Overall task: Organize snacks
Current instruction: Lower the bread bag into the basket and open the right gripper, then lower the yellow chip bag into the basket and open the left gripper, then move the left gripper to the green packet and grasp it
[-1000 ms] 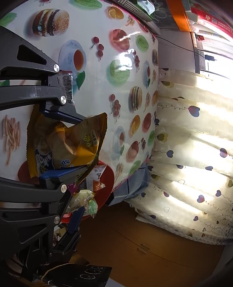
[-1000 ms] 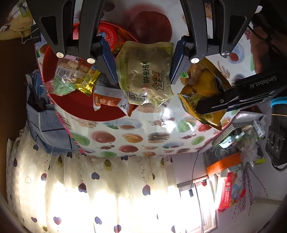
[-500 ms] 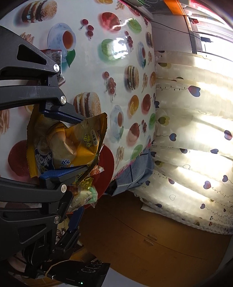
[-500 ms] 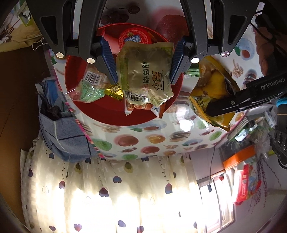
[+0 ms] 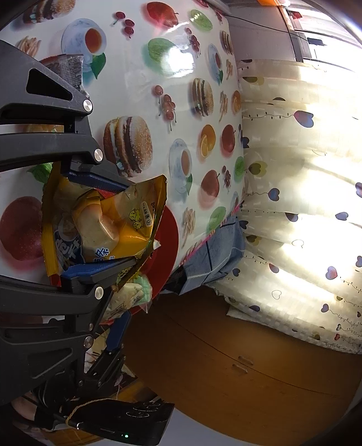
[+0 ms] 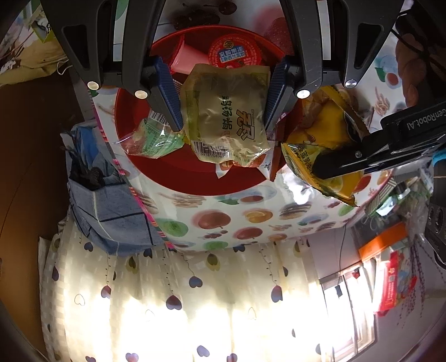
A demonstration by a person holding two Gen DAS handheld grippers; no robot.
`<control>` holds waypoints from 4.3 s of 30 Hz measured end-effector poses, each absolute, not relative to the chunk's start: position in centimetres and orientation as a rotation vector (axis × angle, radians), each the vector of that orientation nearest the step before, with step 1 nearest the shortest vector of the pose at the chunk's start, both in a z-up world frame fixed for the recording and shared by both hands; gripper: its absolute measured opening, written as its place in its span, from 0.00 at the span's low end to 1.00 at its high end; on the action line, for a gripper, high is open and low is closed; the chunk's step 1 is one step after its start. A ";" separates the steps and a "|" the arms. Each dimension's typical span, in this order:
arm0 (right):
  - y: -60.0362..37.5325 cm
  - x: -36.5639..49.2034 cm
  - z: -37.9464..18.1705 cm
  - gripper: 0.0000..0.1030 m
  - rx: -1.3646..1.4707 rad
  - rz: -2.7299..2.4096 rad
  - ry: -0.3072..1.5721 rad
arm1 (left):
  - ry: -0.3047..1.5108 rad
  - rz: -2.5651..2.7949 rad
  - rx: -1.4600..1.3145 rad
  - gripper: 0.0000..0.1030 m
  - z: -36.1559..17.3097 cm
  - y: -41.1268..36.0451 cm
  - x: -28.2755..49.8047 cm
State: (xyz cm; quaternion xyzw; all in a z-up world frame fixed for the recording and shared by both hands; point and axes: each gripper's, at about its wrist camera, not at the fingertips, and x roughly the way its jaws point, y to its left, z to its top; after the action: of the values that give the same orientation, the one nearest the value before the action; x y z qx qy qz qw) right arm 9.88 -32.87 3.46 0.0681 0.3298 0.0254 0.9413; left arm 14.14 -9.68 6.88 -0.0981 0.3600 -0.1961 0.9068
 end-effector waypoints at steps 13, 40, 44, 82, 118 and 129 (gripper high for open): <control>-35.0 10.7 2.9 0.55 0.150 0.003 0.685 | 0.787 -0.475 -0.196 0.45 5.4 -12.4 17.1; -36.6 16.1 2.6 0.58 0.105 -0.013 0.709 | 0.824 -0.463 -0.238 0.45 3.3 -12.3 20.8; -36.4 16.5 2.9 0.58 0.092 0.007 0.696 | 0.827 -0.478 -0.235 0.45 3.2 -12.5 20.6; -36.4 11.7 3.8 0.59 0.151 0.003 0.639 | 0.759 -0.409 -0.233 0.62 4.3 -10.3 19.0; -30.9 7.5 5.5 0.59 0.123 0.111 0.605 | 0.782 -0.389 -0.143 0.46 4.6 -9.2 13.3; -28.5 6.9 5.0 0.59 0.101 0.165 0.623 | 0.786 -0.347 -0.135 0.46 3.8 -6.7 11.3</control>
State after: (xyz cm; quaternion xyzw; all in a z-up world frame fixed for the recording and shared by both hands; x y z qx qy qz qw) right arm 6.90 -28.52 4.97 0.0494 0.3059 0.0813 0.9473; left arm 11.26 -6.71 3.84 -0.0653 0.3806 -0.1682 0.9070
